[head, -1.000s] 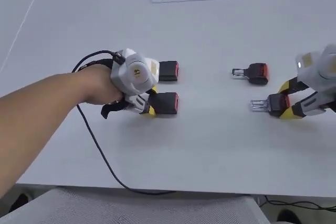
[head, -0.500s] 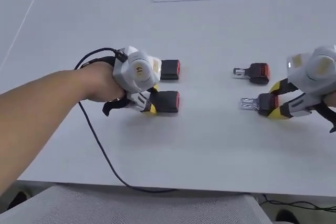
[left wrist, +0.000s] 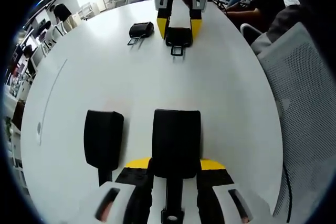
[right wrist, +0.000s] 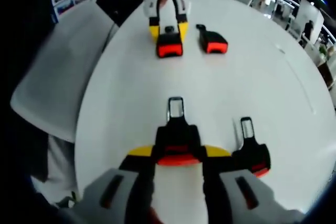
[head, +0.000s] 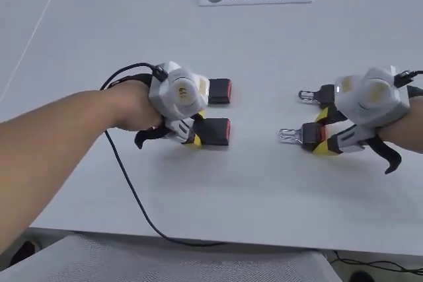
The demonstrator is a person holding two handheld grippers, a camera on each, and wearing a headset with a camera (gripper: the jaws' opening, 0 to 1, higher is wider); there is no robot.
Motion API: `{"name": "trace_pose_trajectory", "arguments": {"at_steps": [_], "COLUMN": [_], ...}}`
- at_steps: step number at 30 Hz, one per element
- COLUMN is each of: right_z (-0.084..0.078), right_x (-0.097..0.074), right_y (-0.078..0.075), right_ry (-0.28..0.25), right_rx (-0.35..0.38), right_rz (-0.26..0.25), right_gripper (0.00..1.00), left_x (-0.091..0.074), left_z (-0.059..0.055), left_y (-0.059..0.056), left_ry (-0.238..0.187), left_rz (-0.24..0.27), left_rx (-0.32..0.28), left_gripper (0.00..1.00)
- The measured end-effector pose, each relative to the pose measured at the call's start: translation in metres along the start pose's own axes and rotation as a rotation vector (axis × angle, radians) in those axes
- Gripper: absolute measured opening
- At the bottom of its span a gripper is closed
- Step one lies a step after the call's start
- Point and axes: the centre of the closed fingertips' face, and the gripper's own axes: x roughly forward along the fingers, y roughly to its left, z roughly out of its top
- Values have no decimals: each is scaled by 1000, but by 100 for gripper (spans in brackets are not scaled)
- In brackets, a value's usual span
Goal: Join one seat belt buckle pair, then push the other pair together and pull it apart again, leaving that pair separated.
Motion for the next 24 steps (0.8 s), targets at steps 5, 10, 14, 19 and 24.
{"name": "trace_pose_trajectory", "arguments": {"at_steps": [5,10,14,19,24], "right_z": [16,34,49,60,67], "right_x": [9,19,27,33,38], "right_y": [2,5,9,9,9], "right_ry": [-15,-43,-65,-72,-74], "right_rx": [-5,12,6,7,-5], "right_rz": [2,-16,-14,-16,-7], "right_gripper": [35,35,35,35,35], "left_x": [0,0,-1,0,0], "left_z": [0,0,1,0,0], "left_y": [1,1,1,2,3], "left_ry": [13,19,14,16,14], "left_rz": [-1,-2,-3,-4,-4], "left_rx": [4,5,4,7,7], "left_gripper": [33,33,33,33,33]}}
